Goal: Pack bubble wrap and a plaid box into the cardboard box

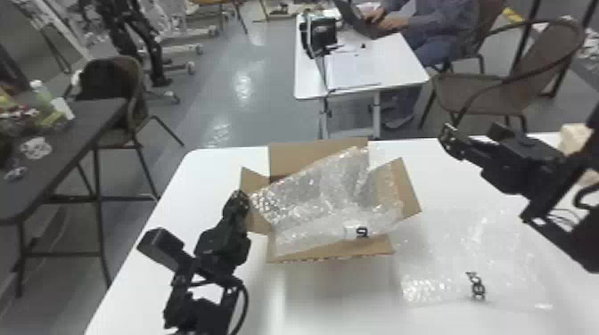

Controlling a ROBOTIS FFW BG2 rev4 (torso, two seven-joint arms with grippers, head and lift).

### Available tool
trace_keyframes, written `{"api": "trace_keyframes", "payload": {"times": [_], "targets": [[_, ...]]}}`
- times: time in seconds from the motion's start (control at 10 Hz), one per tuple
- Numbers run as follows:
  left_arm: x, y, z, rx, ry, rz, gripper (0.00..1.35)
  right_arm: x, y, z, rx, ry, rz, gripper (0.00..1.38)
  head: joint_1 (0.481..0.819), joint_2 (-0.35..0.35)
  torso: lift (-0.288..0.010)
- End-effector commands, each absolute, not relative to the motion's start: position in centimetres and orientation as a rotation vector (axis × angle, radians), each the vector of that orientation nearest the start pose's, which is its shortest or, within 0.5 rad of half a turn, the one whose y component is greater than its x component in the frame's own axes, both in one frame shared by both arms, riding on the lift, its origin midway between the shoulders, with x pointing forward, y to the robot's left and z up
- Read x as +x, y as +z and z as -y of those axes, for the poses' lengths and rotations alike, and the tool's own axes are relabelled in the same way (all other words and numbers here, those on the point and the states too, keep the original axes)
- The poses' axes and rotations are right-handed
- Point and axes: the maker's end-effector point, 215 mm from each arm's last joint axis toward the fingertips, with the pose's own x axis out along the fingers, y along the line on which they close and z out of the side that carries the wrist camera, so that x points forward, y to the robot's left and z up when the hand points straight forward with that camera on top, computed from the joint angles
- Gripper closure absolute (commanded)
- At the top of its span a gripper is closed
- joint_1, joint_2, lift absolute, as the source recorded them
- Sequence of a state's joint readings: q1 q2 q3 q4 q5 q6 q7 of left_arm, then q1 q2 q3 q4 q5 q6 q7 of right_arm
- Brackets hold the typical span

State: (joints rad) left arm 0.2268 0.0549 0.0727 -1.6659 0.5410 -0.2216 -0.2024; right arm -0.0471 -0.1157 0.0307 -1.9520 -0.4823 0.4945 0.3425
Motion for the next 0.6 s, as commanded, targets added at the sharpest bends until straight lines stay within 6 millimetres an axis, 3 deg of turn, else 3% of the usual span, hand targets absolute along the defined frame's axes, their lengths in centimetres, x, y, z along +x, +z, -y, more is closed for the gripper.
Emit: {"api": "trace_keyframes", "payload": {"times": [0.0, 0.2, 0.4, 0.5], "targets": [[51.4, -33.5, -28.2, -0.446, -0.043, 0.152, 1.20, 55.7, -23.1, 15.8, 0.264, 0.543, 0.063, 0.17, 0.647, 0.177, -0.110], [51.4, -33.6, -28.4, -0.442, -0.043, 0.149, 1.20, 53.0, -25.0, 17.2, 0.245, 0.647, 0.083, 0.18, 0.673, 0.142, -0.110], [51.2, -33.9, -28.3, -0.441, -0.044, 0.141, 1.20, 49.7, -24.0, 24.3, 0.153, 0.355, 0.235, 0.18, 0.690, 0.107, -0.110], [51.0, -34.2, -28.4, -0.445, -0.039, 0.136, 1.20, 48.1, -25.4, 27.0, 0.157, 0.267, 0.234, 0.12, 0.695, 0.064, -0.110]]}}
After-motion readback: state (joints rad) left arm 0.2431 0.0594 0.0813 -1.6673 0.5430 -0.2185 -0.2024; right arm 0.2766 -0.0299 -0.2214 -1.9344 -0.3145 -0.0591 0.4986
